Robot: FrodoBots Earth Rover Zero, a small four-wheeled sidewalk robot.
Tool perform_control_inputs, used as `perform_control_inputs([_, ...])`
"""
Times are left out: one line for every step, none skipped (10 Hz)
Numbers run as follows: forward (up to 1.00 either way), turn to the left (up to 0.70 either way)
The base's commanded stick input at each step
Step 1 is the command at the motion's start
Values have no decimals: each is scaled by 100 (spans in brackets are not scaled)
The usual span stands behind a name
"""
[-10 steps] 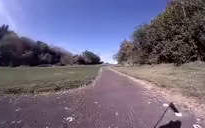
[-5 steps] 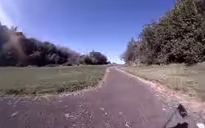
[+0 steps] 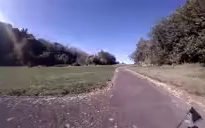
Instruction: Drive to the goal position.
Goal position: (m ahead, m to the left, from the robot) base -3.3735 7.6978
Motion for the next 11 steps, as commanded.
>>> perform_control_inputs([66, 33])
perform_control_inputs([66, 33])
perform_control_inputs([65, 33])
perform_control_inputs([64, 32])
perform_control_inputs([63, 32])
perform_control_inputs([62, 31])
perform_control_inputs([51, 16])
perform_control_inputs([39, -2])
perform_control_inputs([26, -6])
perform_control_inputs([12, -2])
perform_control_inputs([-3, 0])
